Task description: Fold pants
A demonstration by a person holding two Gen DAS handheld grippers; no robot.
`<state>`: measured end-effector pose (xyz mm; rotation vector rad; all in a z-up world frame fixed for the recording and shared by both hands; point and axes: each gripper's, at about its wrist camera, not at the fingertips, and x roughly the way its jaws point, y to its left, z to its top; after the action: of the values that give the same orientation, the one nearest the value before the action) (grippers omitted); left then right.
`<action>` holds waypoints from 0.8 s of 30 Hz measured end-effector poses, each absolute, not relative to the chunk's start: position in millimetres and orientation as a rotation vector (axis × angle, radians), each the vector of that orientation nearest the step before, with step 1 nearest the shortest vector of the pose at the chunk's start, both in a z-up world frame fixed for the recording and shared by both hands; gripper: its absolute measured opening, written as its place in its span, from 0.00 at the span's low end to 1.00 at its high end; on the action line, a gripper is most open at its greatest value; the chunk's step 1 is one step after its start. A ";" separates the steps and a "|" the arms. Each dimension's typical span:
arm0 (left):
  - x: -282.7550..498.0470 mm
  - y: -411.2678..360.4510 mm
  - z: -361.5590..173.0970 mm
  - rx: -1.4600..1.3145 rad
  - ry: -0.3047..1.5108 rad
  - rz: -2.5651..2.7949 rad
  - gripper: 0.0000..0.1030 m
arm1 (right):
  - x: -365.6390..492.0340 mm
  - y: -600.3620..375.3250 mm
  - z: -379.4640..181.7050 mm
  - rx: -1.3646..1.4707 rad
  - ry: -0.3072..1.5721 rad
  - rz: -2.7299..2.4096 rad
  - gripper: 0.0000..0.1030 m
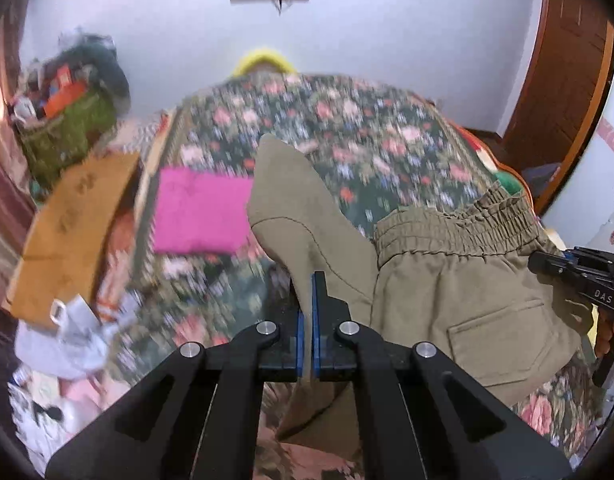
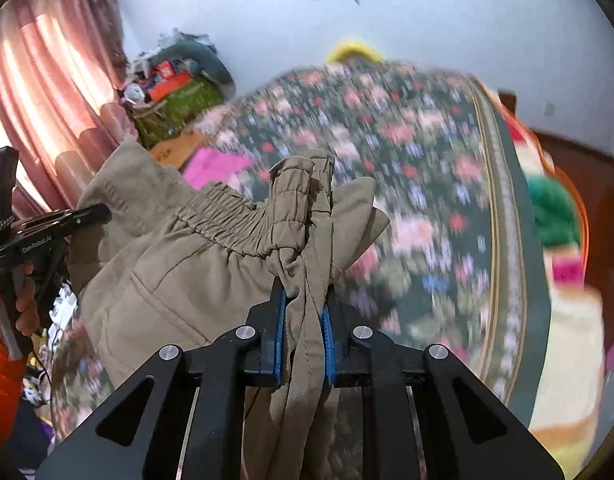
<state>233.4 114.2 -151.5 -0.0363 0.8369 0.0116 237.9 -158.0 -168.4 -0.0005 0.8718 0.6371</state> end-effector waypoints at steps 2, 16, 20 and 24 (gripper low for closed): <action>239.4 121.8 -137.0 -0.027 0.806 0.032 0.02 | 243.8 -145.5 -153.5 -0.029 0.820 0.651 0.13; 307.5 214.5 -101.2 -0.056 0.728 0.191 0.03 | 322.2 -54.8 -114.1 -0.104 0.667 0.705 0.13; 331.5 241.5 -112.3 -0.063 0.735 0.238 0.02 | 344.7 -22.6 -122.4 -0.117 0.660 0.723 0.13; 362.0 274.0 -132.0 -0.120 0.770 0.273 0.02 | 371.4 6.0 -137.9 -0.134 0.672 0.727 0.13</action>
<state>362.0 274.0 -132.0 -0.1202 0.7701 0.2727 371.4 6.0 -137.9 -0.1344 0.6720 0.7266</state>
